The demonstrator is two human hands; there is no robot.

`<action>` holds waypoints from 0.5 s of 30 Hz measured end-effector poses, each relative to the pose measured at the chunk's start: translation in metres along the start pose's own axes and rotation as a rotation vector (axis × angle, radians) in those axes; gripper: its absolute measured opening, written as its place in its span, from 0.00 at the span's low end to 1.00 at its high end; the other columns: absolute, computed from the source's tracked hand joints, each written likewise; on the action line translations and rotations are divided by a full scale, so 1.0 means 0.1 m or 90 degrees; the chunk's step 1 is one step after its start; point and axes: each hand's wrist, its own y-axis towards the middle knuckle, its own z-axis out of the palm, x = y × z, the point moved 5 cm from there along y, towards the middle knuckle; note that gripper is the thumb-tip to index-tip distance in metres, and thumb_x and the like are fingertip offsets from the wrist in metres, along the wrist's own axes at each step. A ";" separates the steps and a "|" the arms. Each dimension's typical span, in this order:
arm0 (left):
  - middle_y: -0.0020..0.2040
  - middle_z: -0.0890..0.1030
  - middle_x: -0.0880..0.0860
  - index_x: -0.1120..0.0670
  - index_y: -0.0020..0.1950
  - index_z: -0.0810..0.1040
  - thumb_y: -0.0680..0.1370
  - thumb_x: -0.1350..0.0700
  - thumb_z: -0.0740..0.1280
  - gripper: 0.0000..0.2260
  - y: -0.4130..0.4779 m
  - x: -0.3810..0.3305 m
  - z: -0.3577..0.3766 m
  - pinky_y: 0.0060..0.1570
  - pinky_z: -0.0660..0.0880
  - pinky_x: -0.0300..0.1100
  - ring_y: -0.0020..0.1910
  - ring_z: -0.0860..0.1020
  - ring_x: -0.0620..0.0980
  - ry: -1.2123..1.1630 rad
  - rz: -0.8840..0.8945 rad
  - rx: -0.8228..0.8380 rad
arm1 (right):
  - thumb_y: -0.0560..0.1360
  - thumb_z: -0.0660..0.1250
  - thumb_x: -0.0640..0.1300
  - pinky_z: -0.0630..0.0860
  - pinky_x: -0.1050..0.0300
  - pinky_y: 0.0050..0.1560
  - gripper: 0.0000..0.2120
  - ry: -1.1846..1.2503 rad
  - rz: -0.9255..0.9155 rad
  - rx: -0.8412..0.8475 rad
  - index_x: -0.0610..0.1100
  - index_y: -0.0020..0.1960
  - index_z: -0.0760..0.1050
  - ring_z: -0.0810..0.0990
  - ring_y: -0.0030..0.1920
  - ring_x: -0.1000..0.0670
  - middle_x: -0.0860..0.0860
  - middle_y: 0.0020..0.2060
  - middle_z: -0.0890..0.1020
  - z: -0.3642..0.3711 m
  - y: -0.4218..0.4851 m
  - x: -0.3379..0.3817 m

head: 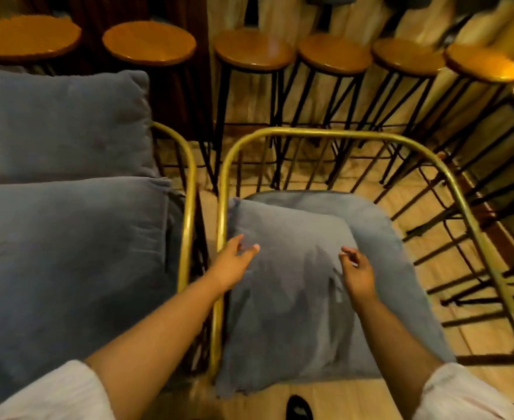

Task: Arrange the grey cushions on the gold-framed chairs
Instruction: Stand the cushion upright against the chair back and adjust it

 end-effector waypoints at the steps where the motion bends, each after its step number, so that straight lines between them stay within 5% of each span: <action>1: 0.74 0.67 0.59 0.59 0.75 0.61 0.79 0.54 0.63 0.26 0.07 0.03 0.15 0.61 0.66 0.36 0.72 0.67 0.55 0.004 -0.005 -0.010 | 0.78 0.62 0.36 0.70 0.67 0.43 0.14 -0.010 0.033 0.014 0.32 0.62 0.73 0.76 0.55 0.37 0.34 0.59 0.78 -0.10 0.11 -0.15; 5: 0.75 0.64 0.62 0.61 0.75 0.61 0.78 0.52 0.65 0.29 0.42 0.12 0.56 0.72 0.59 0.47 0.75 0.62 0.59 0.085 -0.003 -0.111 | 0.78 0.63 0.41 0.68 0.52 0.56 0.19 -0.055 0.131 0.089 0.32 0.65 0.70 0.73 0.63 0.35 0.34 0.62 0.75 -0.40 0.60 -0.70; 11: 0.79 0.51 0.59 0.51 0.78 0.53 0.76 0.39 0.60 0.35 0.84 0.28 0.61 0.73 0.53 0.60 0.76 0.53 0.66 0.239 -0.127 -0.239 | 0.77 0.64 0.51 0.64 0.53 0.66 0.28 -0.075 0.219 0.198 0.38 0.72 0.63 0.67 0.70 0.39 0.41 0.71 0.68 -0.30 1.04 -1.07; 15: 0.78 0.52 0.61 0.42 0.77 0.46 0.73 0.34 0.60 0.38 1.01 0.39 0.61 0.71 0.52 0.64 0.74 0.55 0.68 0.195 -0.217 -0.271 | 0.65 0.71 0.65 0.66 0.41 0.69 0.46 -0.021 0.262 0.243 0.47 0.75 0.58 0.67 0.70 0.38 0.44 0.74 0.64 -0.21 1.15 -1.34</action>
